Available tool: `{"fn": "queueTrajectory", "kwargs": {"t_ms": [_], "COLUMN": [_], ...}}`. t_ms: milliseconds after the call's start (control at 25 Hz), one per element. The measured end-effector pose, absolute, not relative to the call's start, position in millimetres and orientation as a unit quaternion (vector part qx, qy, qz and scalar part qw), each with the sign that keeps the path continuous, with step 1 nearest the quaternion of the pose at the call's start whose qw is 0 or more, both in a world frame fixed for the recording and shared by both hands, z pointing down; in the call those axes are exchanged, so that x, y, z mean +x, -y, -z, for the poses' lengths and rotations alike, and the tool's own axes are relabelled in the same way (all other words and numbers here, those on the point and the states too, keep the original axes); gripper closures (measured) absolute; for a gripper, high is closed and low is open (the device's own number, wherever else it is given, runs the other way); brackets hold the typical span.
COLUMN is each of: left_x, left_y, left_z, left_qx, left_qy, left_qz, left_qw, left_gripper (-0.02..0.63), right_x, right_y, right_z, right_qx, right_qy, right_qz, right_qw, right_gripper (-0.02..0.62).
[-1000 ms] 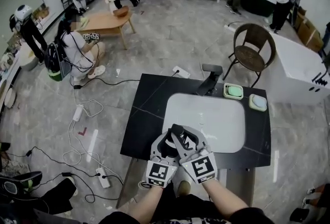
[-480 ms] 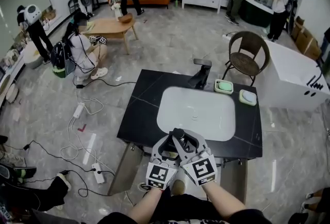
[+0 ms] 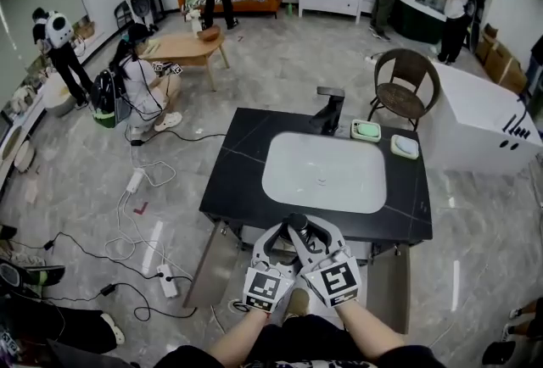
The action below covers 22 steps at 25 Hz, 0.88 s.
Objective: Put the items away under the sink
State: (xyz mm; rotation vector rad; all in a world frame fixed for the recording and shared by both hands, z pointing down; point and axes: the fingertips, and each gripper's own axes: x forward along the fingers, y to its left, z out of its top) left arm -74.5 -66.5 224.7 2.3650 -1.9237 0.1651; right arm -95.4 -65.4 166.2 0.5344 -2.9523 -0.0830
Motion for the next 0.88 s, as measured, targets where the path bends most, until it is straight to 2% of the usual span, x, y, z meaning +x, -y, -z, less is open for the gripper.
{"fn": "queueTrajectory", "kwargs": {"t_ms": [200, 560, 880], "left_x": [-51, 2, 18], "left_y": [25, -55, -77], "left_z": [-224, -251, -273], "left_qx": [0.782, 0.8, 0.806], "left_qy": [0.619, 0.593, 0.584], "left_qz": [-0.056, -0.063, -0.068], "left_qw": [0.042, 0.069, 0.076], "left_gripper": [0.267, 0.267, 0.267], "right_x": [-72, -21, -5], "right_y": [26, -51, -72], "right_z": [-165, -194, -218], "right_qx": [0.19, 0.214, 0.223], "right_qy": [0.98, 0.972, 0.97], "right_qz": [0.028, -0.003, -0.009], "right_qw": [0.06, 0.093, 0.094], "right_gripper": [0.494, 0.494, 0.494]}}
